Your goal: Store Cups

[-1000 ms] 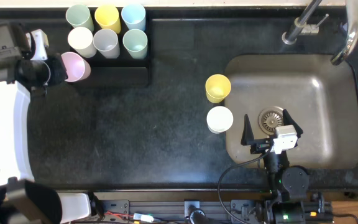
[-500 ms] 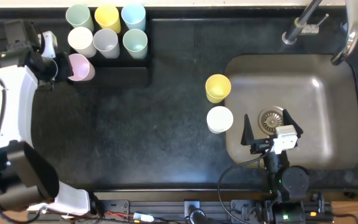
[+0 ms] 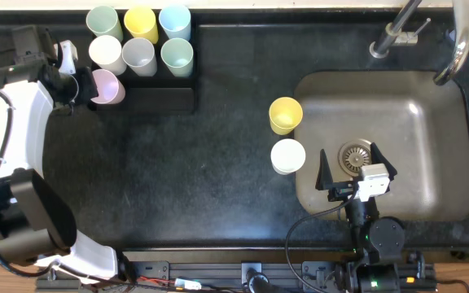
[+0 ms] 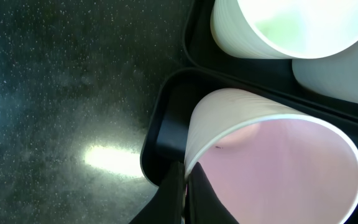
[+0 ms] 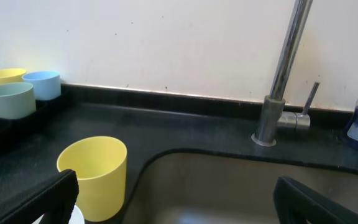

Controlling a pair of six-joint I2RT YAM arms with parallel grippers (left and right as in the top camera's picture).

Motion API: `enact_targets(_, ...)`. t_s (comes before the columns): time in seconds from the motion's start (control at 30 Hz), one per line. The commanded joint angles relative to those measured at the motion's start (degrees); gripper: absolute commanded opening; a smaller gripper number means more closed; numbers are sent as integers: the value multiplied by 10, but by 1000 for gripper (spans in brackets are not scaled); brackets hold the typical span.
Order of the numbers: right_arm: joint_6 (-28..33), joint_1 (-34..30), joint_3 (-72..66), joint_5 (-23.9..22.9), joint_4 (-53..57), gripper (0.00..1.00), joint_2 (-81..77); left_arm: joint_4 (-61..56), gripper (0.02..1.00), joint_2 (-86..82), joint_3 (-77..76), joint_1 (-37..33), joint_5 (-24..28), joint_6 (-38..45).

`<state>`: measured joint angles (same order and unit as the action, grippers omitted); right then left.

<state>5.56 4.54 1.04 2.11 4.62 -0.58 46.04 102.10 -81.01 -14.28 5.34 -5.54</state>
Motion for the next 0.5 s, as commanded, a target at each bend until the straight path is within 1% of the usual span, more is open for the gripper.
enact_targets(0.03, -4, 2, -8, -2, -3, 998, 4, -10, 36, 9, 0, -4, -12, 6)
enact_targets(0.5, -4, 2, -8, -2, -3, 996, 4, -10, 36, 14, 0, -22, -16, 6)
